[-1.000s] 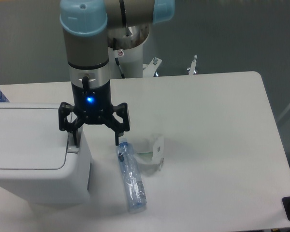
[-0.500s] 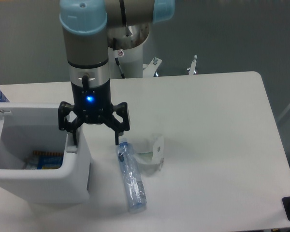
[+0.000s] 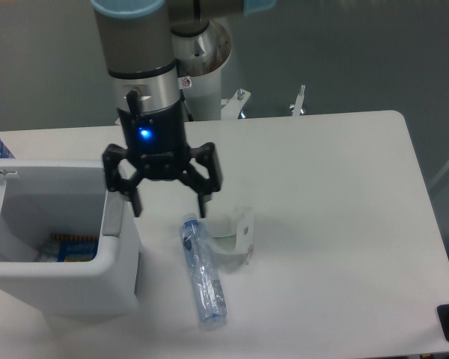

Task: Open the trash can
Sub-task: 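Raise the gripper up away from the opened trash can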

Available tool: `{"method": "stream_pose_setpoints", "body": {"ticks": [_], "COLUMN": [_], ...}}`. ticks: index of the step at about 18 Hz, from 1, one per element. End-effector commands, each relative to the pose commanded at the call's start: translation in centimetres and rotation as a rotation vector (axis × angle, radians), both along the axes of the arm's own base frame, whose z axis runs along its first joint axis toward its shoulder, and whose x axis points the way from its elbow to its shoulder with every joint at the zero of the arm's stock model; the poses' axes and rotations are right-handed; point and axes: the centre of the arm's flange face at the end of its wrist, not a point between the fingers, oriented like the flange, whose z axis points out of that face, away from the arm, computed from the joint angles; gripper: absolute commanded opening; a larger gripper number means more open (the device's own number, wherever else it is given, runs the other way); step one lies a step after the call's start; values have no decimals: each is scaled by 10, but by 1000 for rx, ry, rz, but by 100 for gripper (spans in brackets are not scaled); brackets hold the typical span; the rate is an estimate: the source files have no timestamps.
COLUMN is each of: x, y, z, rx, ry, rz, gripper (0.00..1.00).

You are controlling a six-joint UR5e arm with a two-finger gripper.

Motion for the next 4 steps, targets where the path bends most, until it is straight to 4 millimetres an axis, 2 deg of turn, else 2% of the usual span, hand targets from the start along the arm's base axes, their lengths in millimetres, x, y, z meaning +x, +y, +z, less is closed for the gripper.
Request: {"method": "stream_pose_setpoints", "body": {"ticks": [4], "x": [-17], "y": [-11], "z": [-7], "rx": [-40], "ry": [3], "rz": [-19], "gripper": [100]}}
